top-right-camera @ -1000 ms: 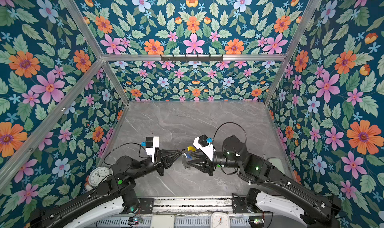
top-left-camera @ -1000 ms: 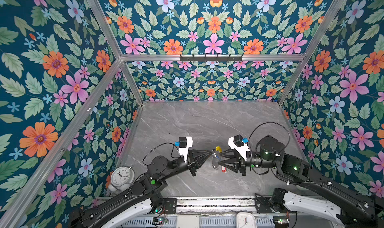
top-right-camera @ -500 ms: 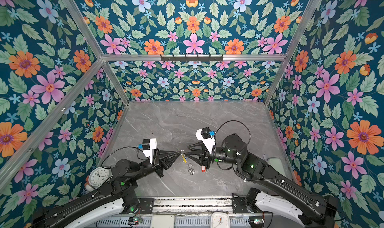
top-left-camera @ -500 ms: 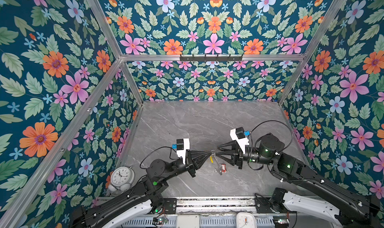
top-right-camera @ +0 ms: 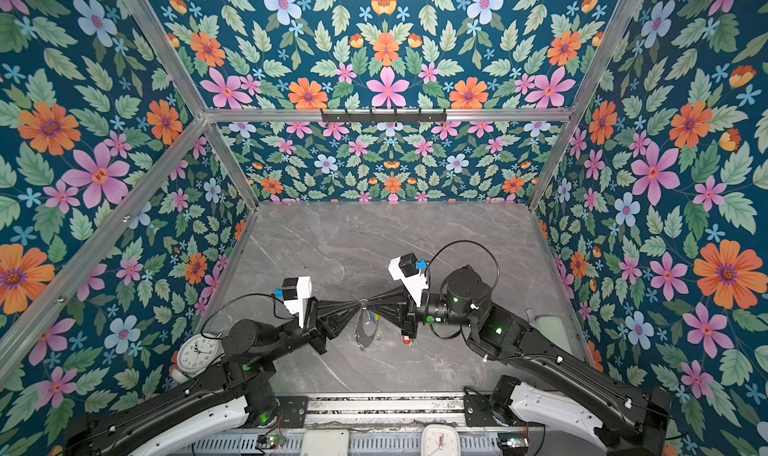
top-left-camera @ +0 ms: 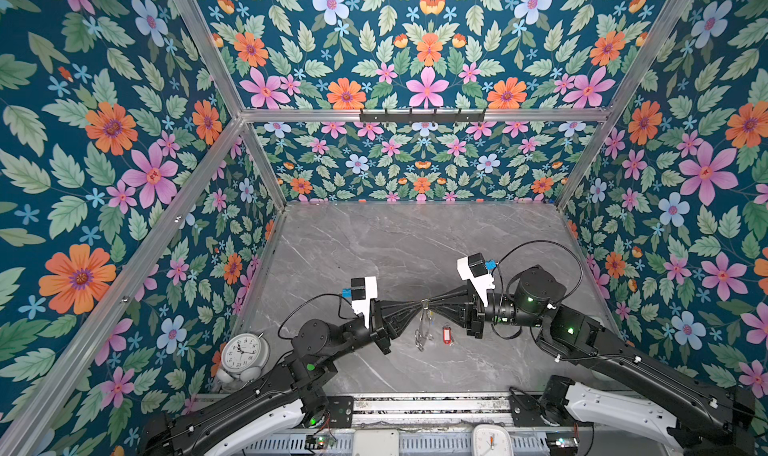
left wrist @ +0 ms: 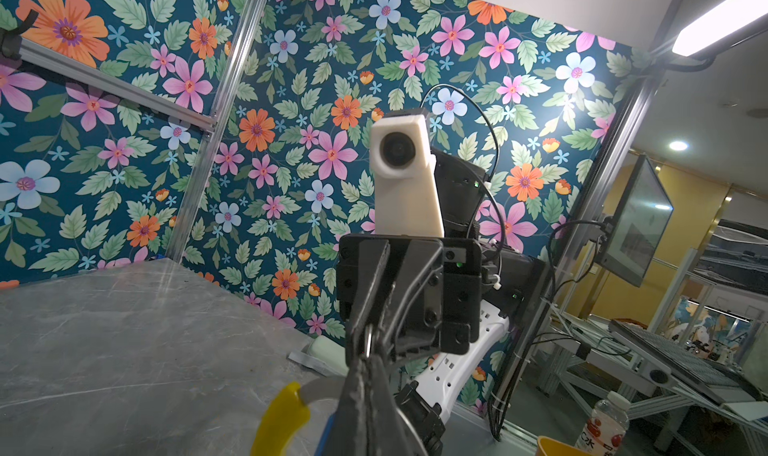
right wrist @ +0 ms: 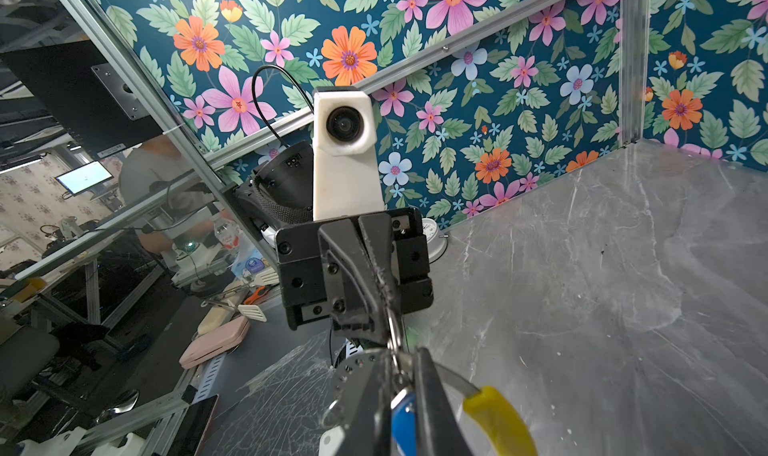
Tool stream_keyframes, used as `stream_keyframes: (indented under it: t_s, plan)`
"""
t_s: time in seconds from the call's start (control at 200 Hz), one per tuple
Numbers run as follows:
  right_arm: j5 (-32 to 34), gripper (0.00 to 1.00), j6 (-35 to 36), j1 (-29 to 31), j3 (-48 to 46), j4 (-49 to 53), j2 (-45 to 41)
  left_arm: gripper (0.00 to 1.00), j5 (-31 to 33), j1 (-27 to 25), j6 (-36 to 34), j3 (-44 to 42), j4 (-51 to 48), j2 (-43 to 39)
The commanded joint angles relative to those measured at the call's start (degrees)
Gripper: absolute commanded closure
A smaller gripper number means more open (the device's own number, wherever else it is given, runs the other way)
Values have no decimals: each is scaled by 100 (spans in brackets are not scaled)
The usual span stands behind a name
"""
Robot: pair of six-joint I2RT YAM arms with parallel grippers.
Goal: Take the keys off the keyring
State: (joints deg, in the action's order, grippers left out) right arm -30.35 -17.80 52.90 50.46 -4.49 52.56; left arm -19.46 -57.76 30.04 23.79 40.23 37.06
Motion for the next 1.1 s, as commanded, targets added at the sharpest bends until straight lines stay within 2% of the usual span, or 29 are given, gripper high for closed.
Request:
stream_keyframes:
  t_s: [0.0, 0.085, 0.22, 0.43, 0.495, 0.54, 0.645, 0.9, 1.095]
  plan:
    - [-138, 89, -50, 8, 30, -174, 18, 100, 13, 4, 28, 12, 275, 9]
    - [-155, 90, -56, 8, 47, -136, 37, 100, 4, 9, 36, 32, 275, 29]
    - [-182, 100, -65, 7, 43, -124, 54, 100, 0, 8, 45, 55, 299, 58]
    - [-192, 100, -18, 1, 143, 182, 53, 100, 22, 8, 98, 132, 27, 41]
    - [-198, 100, 58, -47, 232, 479, 55, 78, 13, 3, 112, 182, -224, -11]
    - [-245, 100, 102, -125, 303, 688, 44, 68, -7, 2, 133, 208, -426, -86]
    - [-535, 100, 199, -437, 433, 1237, 45, 58, -60, 3, 29, 391, -1125, -207]
    - [-803, 100, 1277, -642, 1150, 2952, 369, 57, -499, 23, -482, 1233, -2793, 272]
    - [-842, 100, 1828, -641, 1576, 3683, 523, 59, -1020, 214, -569, 1653, -3243, 655]
